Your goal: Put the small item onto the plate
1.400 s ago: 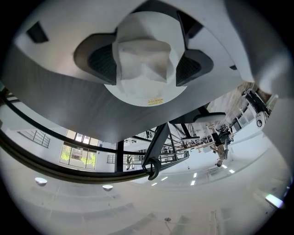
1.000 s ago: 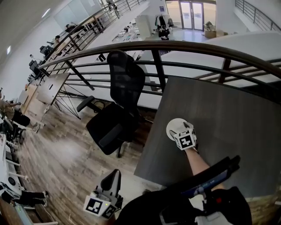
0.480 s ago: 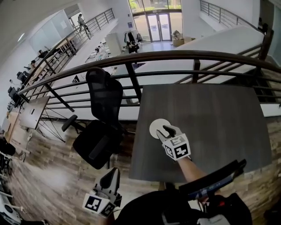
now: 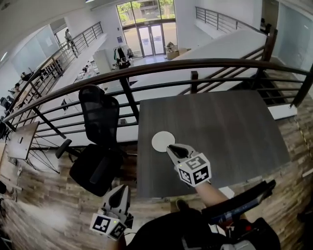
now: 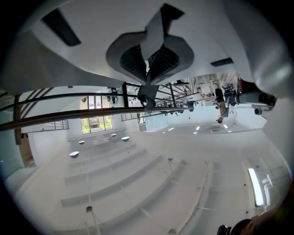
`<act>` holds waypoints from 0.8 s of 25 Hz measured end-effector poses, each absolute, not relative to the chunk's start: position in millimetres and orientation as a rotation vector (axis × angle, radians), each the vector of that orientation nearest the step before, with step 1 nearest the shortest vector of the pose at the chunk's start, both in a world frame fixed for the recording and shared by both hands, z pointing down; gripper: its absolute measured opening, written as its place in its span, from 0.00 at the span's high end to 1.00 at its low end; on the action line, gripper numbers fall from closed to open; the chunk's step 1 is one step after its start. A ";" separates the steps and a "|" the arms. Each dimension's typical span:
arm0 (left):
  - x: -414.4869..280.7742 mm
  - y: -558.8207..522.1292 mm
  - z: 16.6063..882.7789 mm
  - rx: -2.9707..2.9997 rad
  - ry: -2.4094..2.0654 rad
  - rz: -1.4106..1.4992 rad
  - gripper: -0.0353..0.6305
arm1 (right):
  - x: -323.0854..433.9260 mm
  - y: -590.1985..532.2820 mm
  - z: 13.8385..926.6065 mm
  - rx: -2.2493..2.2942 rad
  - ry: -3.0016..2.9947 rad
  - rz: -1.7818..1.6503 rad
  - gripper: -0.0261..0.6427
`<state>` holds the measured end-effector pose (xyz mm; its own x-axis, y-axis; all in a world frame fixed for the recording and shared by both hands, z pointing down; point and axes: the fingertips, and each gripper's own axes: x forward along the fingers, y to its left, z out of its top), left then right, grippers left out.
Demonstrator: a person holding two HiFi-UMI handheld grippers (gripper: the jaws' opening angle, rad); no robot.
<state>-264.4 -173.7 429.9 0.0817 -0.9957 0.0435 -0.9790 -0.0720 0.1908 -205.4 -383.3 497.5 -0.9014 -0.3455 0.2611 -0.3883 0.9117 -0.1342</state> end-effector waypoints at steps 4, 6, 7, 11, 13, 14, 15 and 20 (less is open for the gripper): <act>-266.4 -167.6 432.7 2.226 -1.957 -0.174 0.94 | -197.9 -356.5 477.0 0.579 -2.880 0.266 0.96; -268.1 -162.5 436.2 2.251 -1.937 -0.146 0.94 | -193.2 -343.2 468.0 0.599 -2.889 0.258 0.96; -269.2 -159.1 440.7 2.257 -1.930 -0.112 0.94 | -190.2 -337.6 463.7 0.611 -2.893 0.256 0.96; -268.2 -157.2 442.2 2.285 -1.908 -0.081 0.94 | -175.8 -323.0 452.7 0.682 -2.895 0.249 0.96; -269.4 -158.7 435.9 2.286 -1.899 -0.110 0.94 | -168.7 -316.1 453.1 0.724 -2.877 0.225 0.96; -269.3 -159.6 432.6 2.299 -1.891 -0.122 0.94 | -164.3 -312.4 453.5 0.743 -2.868 0.220 0.96; -267.9 -161.0 429.6 2.322 -1.880 -0.130 0.94 | -159.0 -308.2 452.8 0.760 -2.864 0.222 0.96; -258.5 -167.0 430.1 2.400 -1.810 -0.144 0.94 | -132.9 -286.0 441.3 0.827 -2.865 0.222 0.96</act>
